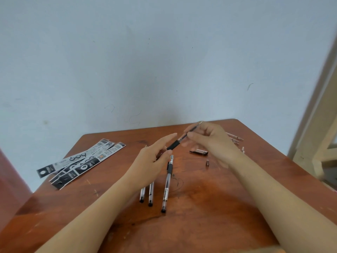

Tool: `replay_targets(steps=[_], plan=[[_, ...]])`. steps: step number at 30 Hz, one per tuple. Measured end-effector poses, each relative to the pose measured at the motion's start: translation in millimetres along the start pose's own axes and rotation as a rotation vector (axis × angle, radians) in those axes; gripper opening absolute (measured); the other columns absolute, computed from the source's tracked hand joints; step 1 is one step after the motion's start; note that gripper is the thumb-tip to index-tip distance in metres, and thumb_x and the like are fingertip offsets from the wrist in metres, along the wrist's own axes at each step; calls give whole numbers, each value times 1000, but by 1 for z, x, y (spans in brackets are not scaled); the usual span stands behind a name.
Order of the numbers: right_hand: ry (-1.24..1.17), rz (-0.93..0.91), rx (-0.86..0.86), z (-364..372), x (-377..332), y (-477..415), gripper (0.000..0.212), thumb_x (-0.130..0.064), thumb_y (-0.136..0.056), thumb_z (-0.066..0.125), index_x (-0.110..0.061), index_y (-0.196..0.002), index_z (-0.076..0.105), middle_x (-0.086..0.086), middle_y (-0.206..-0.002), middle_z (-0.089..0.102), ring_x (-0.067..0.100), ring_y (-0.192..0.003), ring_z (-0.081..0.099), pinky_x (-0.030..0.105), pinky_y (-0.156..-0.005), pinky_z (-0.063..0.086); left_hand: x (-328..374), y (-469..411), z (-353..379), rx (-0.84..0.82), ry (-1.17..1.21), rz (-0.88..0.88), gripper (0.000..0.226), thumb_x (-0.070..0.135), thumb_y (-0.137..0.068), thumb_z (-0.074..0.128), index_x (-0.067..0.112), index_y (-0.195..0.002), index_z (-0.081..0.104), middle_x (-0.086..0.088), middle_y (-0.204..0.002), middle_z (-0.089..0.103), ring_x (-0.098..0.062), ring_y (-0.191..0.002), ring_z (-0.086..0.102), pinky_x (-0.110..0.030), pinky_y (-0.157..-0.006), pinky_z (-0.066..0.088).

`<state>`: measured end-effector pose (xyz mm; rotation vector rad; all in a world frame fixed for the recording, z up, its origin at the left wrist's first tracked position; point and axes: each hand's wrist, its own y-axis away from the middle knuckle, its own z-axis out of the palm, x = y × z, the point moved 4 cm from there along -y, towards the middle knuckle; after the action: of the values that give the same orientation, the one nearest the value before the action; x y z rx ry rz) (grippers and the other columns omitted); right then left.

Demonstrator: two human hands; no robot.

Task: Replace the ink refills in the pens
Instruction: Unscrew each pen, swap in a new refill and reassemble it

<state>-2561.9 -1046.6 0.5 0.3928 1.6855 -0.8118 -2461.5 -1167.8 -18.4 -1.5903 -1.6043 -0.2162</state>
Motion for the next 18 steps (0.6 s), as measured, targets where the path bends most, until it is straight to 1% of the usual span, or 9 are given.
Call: replay_targets(steps=[2,4,6,8,11,13,16,17,18], plan=[[82,37,-47,0,0,0,16,-6,-86,58,-21,-83,63,-9,-71,72,7,-67,67,17,-56,51,-1,-1,0,10,4,-19,44,15,-92,45,41,-125,36,6,-74,57,-1,-53,46,-15,-56,42],[155,85,-7,-8,1,-1,15,-6,-85,60,-21,-87,64,-8,-74,70,8,-65,65,12,-58,50,-3,-2,-4,35,-1,-50,41,15,-91,46,30,-129,39,7,-74,58,-4,-55,48,-24,-59,46],[392,99,61,-20,3,-4,10,-7,-86,60,-14,-91,66,-3,-76,66,10,-67,60,6,-59,45,-4,-3,-7,59,-7,-66,40,16,-91,47,25,-129,40,7,-74,60,-10,-57,50,-29,-62,49],[673,118,30,-27,7,-6,7,-13,-85,62,-12,-88,68,1,-78,64,10,-68,57,4,-55,39,-4,-3,-8,67,-15,-69,39,16,-91,48,23,-128,41,7,-76,62,-11,-58,52,-26,-63,49],[851,195,-132,-27,16,-4,6,-25,-82,67,-19,-79,66,-6,-68,60,-4,-50,52,4,-46,35,-5,-2,-10,79,-19,-92,33,18,-90,50,23,-123,46,8,-80,64,-6,-60,54,-18,-63,47],[958,200,-182,-26,19,-3,10,-28,-78,70,-20,-82,66,-14,-71,55,-3,-56,52,10,-50,35,-7,-2,-11,80,-28,-108,26,19,-89,52,25,-114,53,6,-81,65,-6,-62,55,-14,-60,45],[1063,225,-229,-25,23,-3,21,-28,-76,71,-21,-95,65,-24,-76,40,8,-79,48,10,-57,31,-10,-2,-12,74,-29,-110,16,18,-88,54,29,-98,58,4,-73,62,-3,-59,50,-11,-56,40],[1076,248,-257,-25,24,-2,22,-27,-77,71,-22,-96,62,-23,-77,39,9,-78,47,11,-57,31,-10,-2,-13,74,-32,-108,15,17,-88,54,30,-97,58,7,-69,60,0,-57,48,-9,-57,40],[1081,273,-291,-25,26,-2,19,-25,-78,71,-22,-93,60,-20,-78,43,9,-73,48,13,-57,33,-11,-2,-13,75,-36,-105,16,17,-88,54,30,-96,58,9,-67,57,3,-56,48,-7,-56,39]])
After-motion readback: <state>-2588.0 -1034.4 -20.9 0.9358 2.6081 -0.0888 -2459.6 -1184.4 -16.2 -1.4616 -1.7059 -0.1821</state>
